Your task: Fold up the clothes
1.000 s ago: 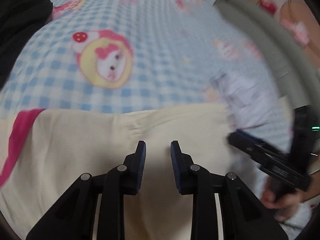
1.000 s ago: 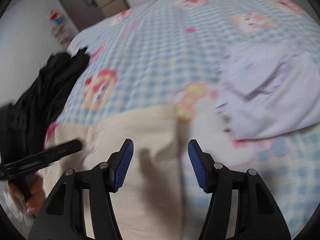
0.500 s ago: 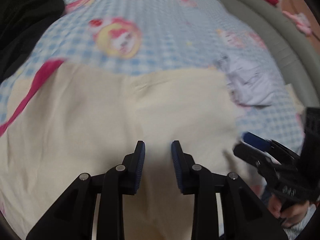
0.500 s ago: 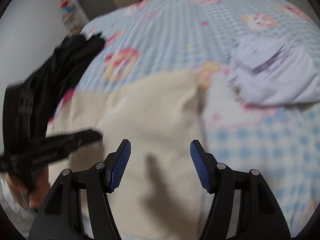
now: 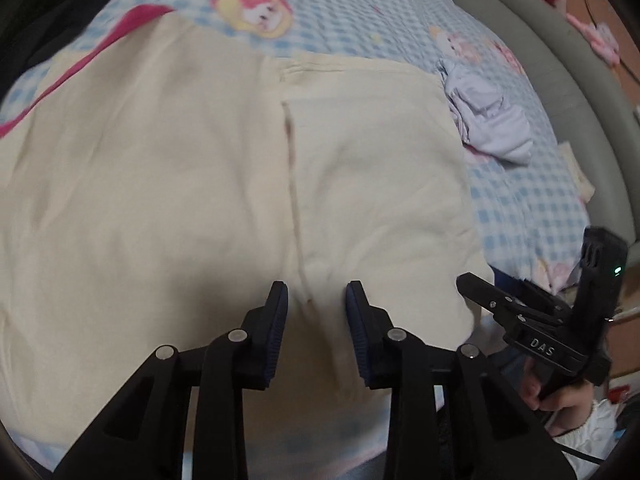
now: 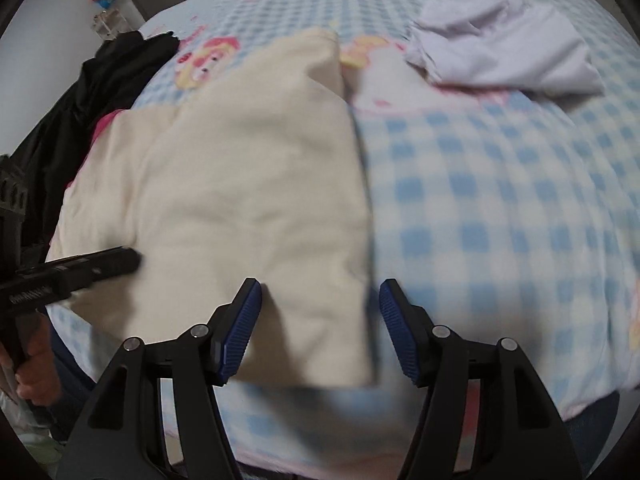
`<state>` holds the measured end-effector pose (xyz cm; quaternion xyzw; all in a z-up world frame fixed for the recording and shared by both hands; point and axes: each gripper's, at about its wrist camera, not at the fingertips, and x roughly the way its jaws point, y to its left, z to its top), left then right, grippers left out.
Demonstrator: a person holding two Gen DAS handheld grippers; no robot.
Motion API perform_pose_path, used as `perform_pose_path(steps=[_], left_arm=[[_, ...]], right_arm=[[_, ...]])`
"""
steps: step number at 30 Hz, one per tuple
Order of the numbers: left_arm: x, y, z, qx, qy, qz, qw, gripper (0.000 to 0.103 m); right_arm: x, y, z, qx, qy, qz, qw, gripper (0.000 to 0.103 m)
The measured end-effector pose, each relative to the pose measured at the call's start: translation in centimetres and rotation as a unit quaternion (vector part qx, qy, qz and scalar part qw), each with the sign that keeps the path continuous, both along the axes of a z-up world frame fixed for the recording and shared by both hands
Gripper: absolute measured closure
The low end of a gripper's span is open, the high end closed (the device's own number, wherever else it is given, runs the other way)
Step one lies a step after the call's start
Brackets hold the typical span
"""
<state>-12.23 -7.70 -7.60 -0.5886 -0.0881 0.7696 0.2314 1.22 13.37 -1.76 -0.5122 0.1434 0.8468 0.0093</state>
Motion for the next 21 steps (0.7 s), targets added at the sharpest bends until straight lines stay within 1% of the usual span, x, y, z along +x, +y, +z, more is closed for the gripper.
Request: perform_pose_path(steps=[2, 3, 6, 7, 10, 12, 13, 14, 16, 18, 19, 21], left_arm=[[0.7, -1.6, 0.2, 0.015, -0.003, 0.001, 0.9999, 0.061], [1.1, -2.4, 0.5, 0.023, -0.001, 0.005, 0.9997, 0.061], [2.5, -5.3, 1.7, 0.037, 0.015, 0.028, 0.9988, 0.06], [2.8, -6.5, 2.0, 0.039, 0.021, 0.048, 0.9979, 0.058], [3.2, -11.2, 2.9, 0.032, 0.033, 0.13, 0.9904, 0.057], [3.4, -13.8, 2.9, 0.025, 0.032, 0.172, 0.9843, 0.057], [3.5, -15.0, 2.9, 0.022, 0.031, 0.191, 0.9809, 0.057], [3.7, -15.9, 2.8, 0.017, 0.028, 0.208, 0.9776, 0.057], [4.1, -17.0, 2.7, 0.031, 0.025, 0.223, 0.9739, 0.057], [4.4, -17.5, 2.8, 0.033, 0.026, 0.233, 0.9716, 0.057], [4.4, -17.6, 3.0, 0.028, 0.03, 0.238, 0.9705, 0.057], [4.3, -17.6, 3.3, 0.023, 0.037, 0.244, 0.9689, 0.057]], right_arm=[[0.2, -0.3, 0.4, 0.001, 0.006, 0.004, 1.0, 0.041], [0.4, -0.5, 0.6, 0.002, 0.009, 0.007, 1.0, 0.04], [0.7, -1.0, 1.2, 0.004, 0.017, 0.013, 1.0, 0.04], [0.8, -1.2, 1.4, 0.005, 0.02, 0.015, 1.0, 0.038], [0.3, -2.8, 2.5, 0.008, 0.035, 0.034, 0.999, 0.038], [-0.2, -4.0, 3.2, 0.018, 0.046, 0.045, 0.998, 0.038], [-0.4, -4.6, 3.4, 0.028, 0.051, 0.05, 0.997, 0.038], [-0.3, -4.9, 3.8, 0.051, 0.053, 0.047, 0.996, 0.038], [-0.3, -4.9, 4.4, 0.079, 0.055, 0.044, 0.994, 0.039], [0.2, -4.5, 4.5, 0.099, 0.054, 0.04, 0.993, 0.039], [0.2, -4.3, 4.4, 0.097, 0.052, 0.04, 0.993, 0.039], [0.3, -4.2, 3.9, 0.052, 0.052, 0.048, 0.996, 0.039]])
